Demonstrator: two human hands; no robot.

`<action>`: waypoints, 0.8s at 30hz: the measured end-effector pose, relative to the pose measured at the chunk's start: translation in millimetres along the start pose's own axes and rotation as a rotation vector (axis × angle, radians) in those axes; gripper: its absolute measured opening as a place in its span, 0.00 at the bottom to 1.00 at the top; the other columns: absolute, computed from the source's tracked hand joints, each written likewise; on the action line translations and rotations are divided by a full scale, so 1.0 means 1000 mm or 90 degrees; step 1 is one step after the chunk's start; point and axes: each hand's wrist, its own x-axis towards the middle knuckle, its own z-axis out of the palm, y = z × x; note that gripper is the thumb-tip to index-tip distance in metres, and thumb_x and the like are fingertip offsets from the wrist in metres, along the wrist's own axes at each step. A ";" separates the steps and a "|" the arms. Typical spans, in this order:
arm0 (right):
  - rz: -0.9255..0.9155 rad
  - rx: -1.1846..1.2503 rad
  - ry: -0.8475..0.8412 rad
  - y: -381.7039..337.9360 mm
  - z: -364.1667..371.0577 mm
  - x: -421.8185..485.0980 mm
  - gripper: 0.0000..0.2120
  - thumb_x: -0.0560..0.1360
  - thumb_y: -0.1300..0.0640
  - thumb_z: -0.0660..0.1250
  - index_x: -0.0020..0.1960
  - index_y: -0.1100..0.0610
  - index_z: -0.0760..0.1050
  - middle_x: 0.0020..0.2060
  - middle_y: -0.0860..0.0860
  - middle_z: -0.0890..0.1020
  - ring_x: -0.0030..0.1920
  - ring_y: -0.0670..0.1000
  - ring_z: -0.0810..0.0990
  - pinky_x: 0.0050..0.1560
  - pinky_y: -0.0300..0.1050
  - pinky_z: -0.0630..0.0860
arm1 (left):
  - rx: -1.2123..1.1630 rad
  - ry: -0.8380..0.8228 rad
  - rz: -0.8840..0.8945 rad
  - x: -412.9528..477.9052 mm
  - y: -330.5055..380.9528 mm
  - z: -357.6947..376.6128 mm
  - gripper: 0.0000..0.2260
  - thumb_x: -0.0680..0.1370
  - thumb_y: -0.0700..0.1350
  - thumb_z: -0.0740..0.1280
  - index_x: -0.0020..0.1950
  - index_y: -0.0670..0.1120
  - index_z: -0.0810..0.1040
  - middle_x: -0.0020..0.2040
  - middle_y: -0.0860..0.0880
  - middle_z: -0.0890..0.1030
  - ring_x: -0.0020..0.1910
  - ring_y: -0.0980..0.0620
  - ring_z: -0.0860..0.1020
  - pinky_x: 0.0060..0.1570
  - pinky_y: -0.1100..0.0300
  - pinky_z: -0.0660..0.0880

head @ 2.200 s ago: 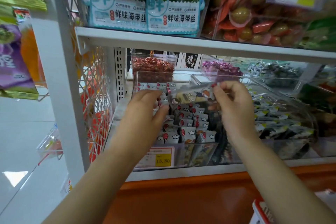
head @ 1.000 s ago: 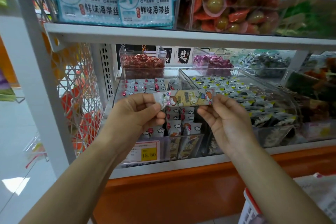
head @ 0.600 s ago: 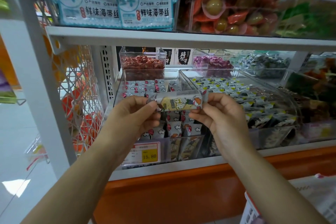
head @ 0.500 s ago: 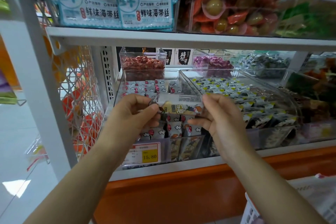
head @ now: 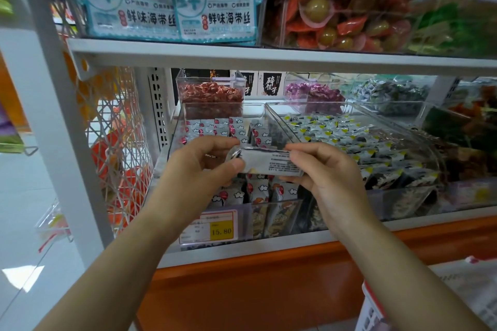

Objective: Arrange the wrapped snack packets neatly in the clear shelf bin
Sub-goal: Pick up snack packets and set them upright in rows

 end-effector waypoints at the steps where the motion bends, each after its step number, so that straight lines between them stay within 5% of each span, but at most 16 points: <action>1: -0.002 -0.014 0.007 0.000 0.000 0.000 0.07 0.72 0.61 0.69 0.39 0.52 0.83 0.43 0.56 0.84 0.48 0.58 0.82 0.48 0.56 0.81 | 0.018 -0.005 0.008 0.000 0.001 0.000 0.11 0.73 0.42 0.69 0.50 0.57 0.77 0.47 0.50 0.81 0.46 0.54 0.80 0.38 0.71 0.76; 8: -0.063 -0.117 0.040 -0.002 0.002 -0.001 0.08 0.73 0.57 0.69 0.35 0.56 0.79 0.35 0.61 0.78 0.42 0.64 0.78 0.42 0.65 0.78 | 0.076 -0.025 -0.009 -0.002 0.003 0.003 0.09 0.70 0.50 0.71 0.48 0.53 0.77 0.44 0.51 0.79 0.44 0.55 0.78 0.40 0.62 0.77; 17: -0.105 -0.193 -0.063 -0.002 0.006 -0.005 0.07 0.74 0.59 0.68 0.37 0.51 0.79 0.33 0.46 0.81 0.34 0.41 0.78 0.33 0.30 0.72 | 0.055 -0.032 -0.084 0.006 0.005 -0.005 0.03 0.70 0.41 0.71 0.38 0.43 0.78 0.34 0.46 0.78 0.32 0.53 0.74 0.31 0.63 0.74; 24: -0.097 -0.191 -0.085 -0.002 0.005 -0.004 0.09 0.74 0.58 0.68 0.36 0.49 0.79 0.33 0.43 0.81 0.36 0.40 0.79 0.34 0.30 0.73 | 0.065 -0.084 -0.080 0.011 0.004 -0.017 0.10 0.72 0.44 0.70 0.36 0.38 0.79 0.27 0.49 0.78 0.25 0.57 0.74 0.28 0.70 0.72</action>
